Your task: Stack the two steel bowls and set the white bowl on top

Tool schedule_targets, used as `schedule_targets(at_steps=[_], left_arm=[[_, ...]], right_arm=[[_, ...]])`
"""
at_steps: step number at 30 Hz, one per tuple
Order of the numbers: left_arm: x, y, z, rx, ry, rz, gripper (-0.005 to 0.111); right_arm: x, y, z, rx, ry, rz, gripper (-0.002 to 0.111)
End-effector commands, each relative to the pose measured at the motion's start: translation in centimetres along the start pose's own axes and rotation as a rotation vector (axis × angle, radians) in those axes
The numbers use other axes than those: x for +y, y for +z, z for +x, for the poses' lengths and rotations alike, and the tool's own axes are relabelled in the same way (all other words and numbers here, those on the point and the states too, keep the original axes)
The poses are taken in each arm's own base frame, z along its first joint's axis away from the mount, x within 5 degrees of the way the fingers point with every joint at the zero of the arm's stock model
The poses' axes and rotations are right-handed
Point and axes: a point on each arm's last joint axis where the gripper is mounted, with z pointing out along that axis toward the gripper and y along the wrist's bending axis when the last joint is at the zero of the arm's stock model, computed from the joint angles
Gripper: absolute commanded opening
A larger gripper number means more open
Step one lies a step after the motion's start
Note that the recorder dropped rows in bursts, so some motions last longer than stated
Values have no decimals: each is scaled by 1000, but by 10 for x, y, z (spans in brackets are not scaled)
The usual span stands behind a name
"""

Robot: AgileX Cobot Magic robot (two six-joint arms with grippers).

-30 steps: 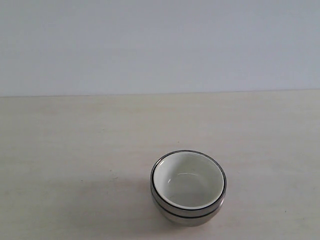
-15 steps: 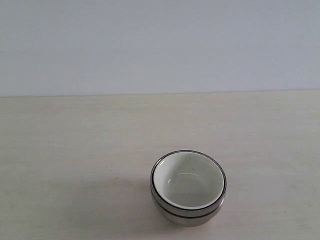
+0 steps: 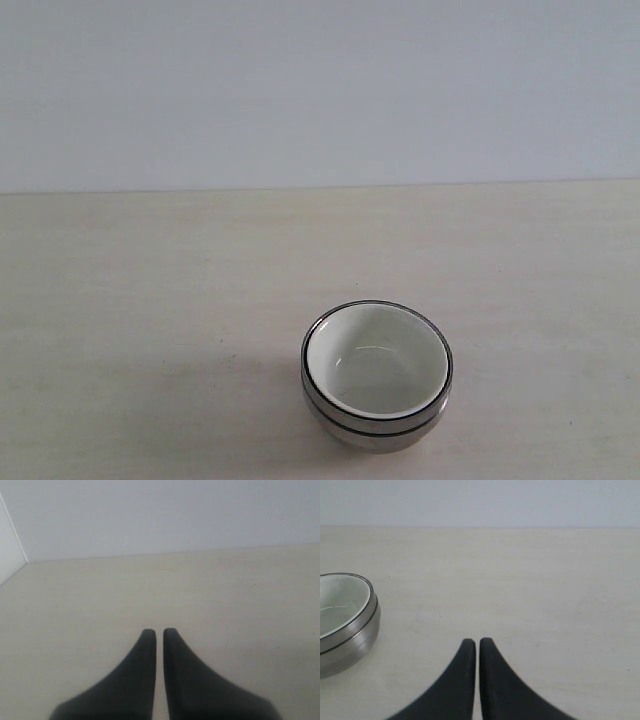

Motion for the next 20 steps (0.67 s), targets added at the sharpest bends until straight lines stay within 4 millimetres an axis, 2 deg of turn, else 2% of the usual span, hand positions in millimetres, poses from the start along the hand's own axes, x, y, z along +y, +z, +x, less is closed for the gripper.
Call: schedule_targets(at_steps=[1,20], left_arm=[[0,0,1,-1,-22,-1,4],[0,0,1,-1,-22,-1,4]], right_arm=[[0,0,-1,-10,1,5,0],[0,0,-1,-10,1,5,0]])
